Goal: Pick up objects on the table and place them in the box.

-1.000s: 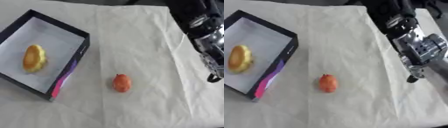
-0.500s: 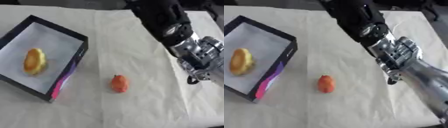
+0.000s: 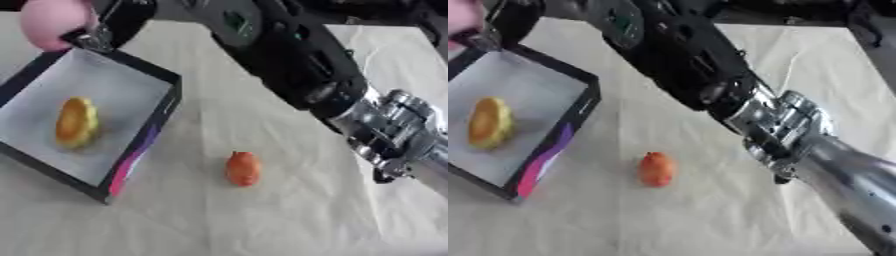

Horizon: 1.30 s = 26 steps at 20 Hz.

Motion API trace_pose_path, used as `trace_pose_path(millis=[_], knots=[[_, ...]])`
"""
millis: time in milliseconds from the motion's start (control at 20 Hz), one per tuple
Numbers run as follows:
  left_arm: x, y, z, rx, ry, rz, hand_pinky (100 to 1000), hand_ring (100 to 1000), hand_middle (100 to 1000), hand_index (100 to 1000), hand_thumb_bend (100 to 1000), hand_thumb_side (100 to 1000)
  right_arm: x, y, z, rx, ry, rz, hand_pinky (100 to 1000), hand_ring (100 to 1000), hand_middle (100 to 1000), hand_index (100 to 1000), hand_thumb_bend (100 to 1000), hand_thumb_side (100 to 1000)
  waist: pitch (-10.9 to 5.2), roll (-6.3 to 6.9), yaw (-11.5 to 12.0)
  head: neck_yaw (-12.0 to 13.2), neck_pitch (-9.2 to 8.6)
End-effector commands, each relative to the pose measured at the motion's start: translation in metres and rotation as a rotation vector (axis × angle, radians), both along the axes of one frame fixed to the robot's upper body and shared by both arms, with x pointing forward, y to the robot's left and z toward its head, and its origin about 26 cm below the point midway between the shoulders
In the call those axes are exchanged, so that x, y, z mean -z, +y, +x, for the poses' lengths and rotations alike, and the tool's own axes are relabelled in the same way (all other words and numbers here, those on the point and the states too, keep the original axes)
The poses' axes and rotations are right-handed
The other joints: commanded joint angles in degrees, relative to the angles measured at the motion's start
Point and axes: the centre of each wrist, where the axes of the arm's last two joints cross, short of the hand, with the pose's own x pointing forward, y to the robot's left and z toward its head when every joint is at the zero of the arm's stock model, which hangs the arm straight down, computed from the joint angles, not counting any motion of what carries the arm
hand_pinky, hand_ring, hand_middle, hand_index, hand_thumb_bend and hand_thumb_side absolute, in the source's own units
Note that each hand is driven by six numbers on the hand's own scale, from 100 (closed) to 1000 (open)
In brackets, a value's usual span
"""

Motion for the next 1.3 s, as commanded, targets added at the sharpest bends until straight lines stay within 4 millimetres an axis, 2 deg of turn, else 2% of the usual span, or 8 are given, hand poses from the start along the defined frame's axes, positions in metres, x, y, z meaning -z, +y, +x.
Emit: trace_pose_path(millis=[50,300,550,900,1000,1100,1200,1300], knots=[[-0.015,0.007,-0.001,-0.010,-0.029,0.051,871,722,777,888,100,722,0.012,0.006,0.009,0.016,0.009,-0.047,774,598,495,559,109,203,-1.71,0.53,0.5,-0.8,-0.05],[-0.017,0.005,0.001,0.001,-0.035,0.056,872,722,777,888,100,727,0.057,0.002,0.030,0.074,0.093,-0.116,778,599,497,562,100,213,-1.47,0.26,1.3,-1.6,-0.05],[-0.017,0.003,0.002,0.008,-0.032,0.054,872,721,777,889,100,729,0.086,-0.005,0.040,0.097,0.135,-0.189,785,618,517,588,100,234,-1.11,-0.02,1.7,-1.9,-0.05],[-0.016,0.002,0.002,0.012,-0.029,0.054,873,720,777,889,100,730,0.094,-0.011,0.045,0.127,0.128,-0.205,809,706,603,692,100,277,-0.81,-0.02,1.9,-2.6,-0.05],[-0.015,0.002,0.002,0.013,-0.026,0.051,873,720,776,889,100,732,0.091,-0.012,0.045,0.136,0.118,-0.183,867,809,726,849,203,301,-0.78,0.00,2.0,-2.7,-0.05],[-0.014,0.001,0.002,0.014,-0.024,0.051,873,720,776,889,100,732,0.086,-0.012,0.043,0.136,0.099,-0.166,906,857,767,907,259,248,-0.75,0.01,2.0,-2.8,-0.05],[-0.014,0.001,0.002,0.014,-0.023,0.052,873,720,776,889,100,731,0.080,-0.013,0.042,0.142,0.081,-0.137,926,874,782,930,216,176,-0.74,0.02,2.0,-2.8,-0.05],[-0.014,0.001,0.002,0.013,-0.024,0.051,873,720,777,889,100,731,0.074,-0.014,0.041,0.151,0.068,-0.098,939,879,787,946,100,423,-0.73,0.05,2.0,-2.8,-0.05]])
